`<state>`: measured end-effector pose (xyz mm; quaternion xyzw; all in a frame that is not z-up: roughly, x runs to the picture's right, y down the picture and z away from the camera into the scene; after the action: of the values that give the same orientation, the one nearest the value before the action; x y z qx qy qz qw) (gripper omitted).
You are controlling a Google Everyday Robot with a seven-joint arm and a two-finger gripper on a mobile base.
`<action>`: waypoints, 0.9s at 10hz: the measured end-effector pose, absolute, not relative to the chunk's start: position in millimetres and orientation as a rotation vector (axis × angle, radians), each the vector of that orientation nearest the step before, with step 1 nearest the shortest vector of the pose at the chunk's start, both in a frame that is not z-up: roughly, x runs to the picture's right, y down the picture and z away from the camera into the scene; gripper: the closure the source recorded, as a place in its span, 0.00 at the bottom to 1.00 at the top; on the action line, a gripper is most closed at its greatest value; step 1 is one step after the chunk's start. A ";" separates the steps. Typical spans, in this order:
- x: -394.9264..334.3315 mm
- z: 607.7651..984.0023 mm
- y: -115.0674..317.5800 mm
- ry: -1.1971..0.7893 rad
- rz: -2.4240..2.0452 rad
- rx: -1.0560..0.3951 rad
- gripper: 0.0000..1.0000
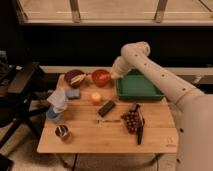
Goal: Place pepper in red bowl
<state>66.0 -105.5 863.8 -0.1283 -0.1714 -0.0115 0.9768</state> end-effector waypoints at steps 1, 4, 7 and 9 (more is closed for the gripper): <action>56.4 878.7 -126.4 -0.355 -0.034 -0.233 1.00; 31.3 906.1 -164.0 -0.379 -0.060 -0.167 0.91; 15.7 917.3 -174.5 -0.399 -0.081 -0.107 0.61; 15.8 920.6 -168.7 -0.398 -0.090 -0.091 0.39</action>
<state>15.8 -168.7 920.6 -0.0450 -0.1977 -0.0449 0.9782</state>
